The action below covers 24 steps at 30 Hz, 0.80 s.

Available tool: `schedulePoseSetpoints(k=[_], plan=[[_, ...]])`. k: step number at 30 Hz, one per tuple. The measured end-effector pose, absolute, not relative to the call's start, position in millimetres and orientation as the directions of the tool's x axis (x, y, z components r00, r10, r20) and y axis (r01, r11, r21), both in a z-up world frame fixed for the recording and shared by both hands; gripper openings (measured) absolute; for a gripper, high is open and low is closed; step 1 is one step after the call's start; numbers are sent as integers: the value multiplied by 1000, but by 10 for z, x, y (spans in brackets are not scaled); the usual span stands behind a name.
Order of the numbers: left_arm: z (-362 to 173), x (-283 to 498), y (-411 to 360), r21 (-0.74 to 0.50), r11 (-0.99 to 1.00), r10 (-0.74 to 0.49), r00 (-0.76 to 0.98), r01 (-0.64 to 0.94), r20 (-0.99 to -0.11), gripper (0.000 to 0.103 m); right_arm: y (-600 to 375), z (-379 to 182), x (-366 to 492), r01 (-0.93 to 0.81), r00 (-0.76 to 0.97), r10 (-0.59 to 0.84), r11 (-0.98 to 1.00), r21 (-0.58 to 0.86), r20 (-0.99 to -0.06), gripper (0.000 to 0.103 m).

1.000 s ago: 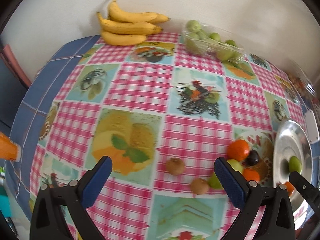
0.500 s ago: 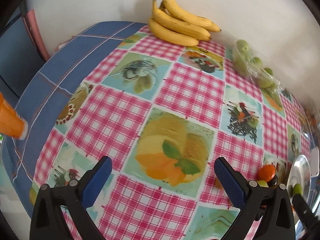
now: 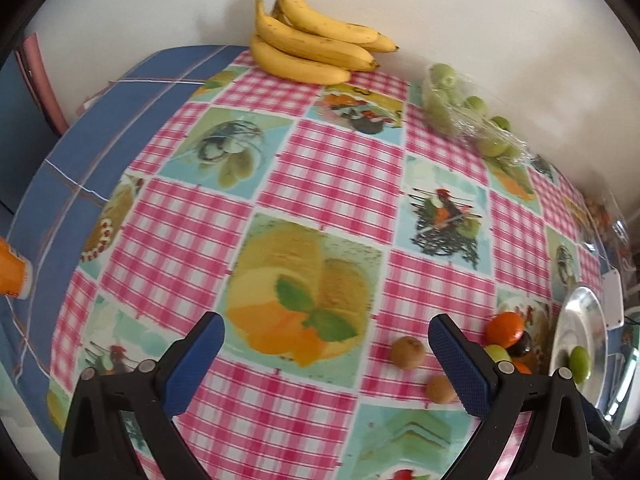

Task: Organize fruits
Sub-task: 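Move both open tools back from the bowl to the fruit pile, then close the left tool on a brown kiwi while the right tool grasps another orange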

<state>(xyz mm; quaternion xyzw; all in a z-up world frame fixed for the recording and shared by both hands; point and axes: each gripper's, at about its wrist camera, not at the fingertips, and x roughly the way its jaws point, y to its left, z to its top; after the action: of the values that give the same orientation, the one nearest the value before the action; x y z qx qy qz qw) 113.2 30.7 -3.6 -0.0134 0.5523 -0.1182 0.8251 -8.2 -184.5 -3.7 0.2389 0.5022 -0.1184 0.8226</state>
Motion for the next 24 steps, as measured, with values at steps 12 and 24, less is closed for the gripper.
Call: schedulePoseSetpoints(k=[12,24], plan=[[-226,1085,30,-189,949,-255,266,251,-930,88,-1870,-93,12,429,439,68,860,276,-896,72],[-434,1063,-155,-214,935,-273,189,282,-943,51,-1853,-327,90,432,339,55,878,207,-939,48]])
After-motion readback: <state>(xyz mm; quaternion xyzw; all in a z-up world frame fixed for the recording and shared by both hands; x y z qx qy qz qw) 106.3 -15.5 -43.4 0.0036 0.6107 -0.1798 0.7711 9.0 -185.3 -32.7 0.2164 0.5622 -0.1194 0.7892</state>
